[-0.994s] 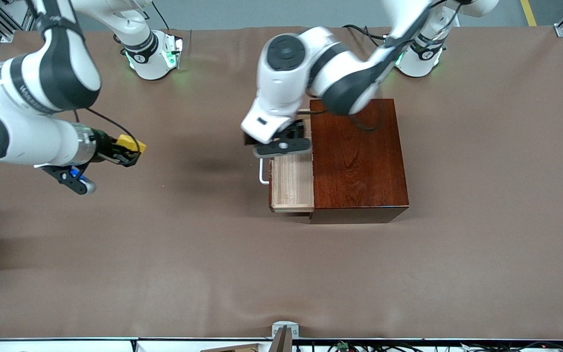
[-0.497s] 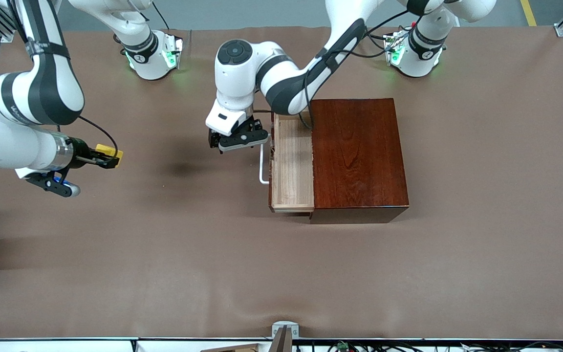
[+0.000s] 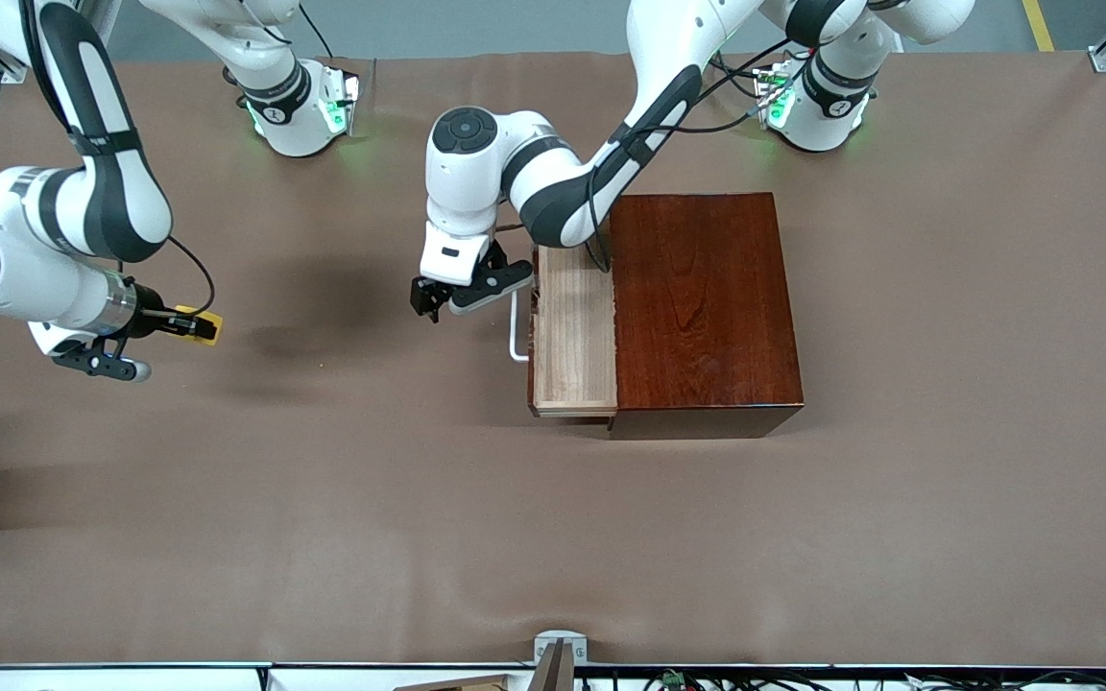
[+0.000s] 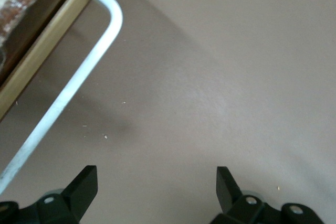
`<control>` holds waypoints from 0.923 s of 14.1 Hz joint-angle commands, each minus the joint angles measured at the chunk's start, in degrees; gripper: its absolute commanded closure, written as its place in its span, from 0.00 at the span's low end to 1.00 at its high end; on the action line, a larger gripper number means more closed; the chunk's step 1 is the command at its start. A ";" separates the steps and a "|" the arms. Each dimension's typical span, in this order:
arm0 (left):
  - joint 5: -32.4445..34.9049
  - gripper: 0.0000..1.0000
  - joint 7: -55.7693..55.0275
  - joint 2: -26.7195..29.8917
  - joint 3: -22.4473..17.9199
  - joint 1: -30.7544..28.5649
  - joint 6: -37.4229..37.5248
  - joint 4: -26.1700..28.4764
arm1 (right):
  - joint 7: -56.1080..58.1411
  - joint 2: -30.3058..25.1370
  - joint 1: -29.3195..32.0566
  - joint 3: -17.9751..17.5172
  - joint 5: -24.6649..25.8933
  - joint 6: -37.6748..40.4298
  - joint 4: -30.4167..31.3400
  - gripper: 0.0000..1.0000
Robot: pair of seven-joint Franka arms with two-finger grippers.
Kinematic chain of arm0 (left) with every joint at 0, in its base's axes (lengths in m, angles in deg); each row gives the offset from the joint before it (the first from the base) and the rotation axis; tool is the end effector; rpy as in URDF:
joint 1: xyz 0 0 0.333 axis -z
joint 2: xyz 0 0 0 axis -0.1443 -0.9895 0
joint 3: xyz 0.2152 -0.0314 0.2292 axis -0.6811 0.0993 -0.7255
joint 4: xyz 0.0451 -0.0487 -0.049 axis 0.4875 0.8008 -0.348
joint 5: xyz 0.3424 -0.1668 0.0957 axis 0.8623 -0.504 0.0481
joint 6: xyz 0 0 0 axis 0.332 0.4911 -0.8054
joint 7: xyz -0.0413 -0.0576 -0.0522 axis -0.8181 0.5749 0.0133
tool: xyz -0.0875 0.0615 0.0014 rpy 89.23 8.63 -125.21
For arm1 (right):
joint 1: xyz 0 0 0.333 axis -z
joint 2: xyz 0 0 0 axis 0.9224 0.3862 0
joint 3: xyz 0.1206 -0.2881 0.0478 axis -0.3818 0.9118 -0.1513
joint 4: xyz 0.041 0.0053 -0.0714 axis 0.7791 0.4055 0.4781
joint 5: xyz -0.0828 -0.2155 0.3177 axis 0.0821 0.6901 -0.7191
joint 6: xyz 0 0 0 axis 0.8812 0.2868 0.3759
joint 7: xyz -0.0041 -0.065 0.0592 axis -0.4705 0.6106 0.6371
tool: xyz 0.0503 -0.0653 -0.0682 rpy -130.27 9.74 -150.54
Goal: Open drawer, take yellow block, close drawer
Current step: 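Push the drawer shut with the left gripper while the right gripper holds the cube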
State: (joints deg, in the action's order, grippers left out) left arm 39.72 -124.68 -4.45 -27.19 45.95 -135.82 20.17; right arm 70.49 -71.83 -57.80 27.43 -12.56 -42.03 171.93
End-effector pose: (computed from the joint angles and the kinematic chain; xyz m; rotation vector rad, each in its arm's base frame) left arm 0.4350 -0.6507 0.3083 2.7566 0.9328 0.1580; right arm 0.5240 -0.0727 0.2912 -3.0807 0.3298 0.2323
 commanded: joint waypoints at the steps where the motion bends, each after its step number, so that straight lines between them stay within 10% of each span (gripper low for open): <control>1: 0.92 0.00 -5.68 -1.81 -1.69 0.77 1.72 -1.92 | 5.09 1.07 3.35 -0.97 0.77 -8.41 4.50 1.00; 10: 0.56 0.00 -6.75 -0.93 -3.89 -0.02 13.23 -1.74 | 6.33 8.28 5.19 -0.88 2.35 -15.56 5.56 1.00; 13: 0.83 0.00 -6.75 0.04 -3.98 -1.33 16.48 -0.69 | 6.33 10.30 5.89 -0.88 2.35 -19.33 5.56 0.70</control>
State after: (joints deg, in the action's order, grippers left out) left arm 39.71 -131.23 -5.39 -30.25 45.60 -124.61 18.48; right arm 76.37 -62.25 -53.81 27.42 -11.34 -58.77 176.75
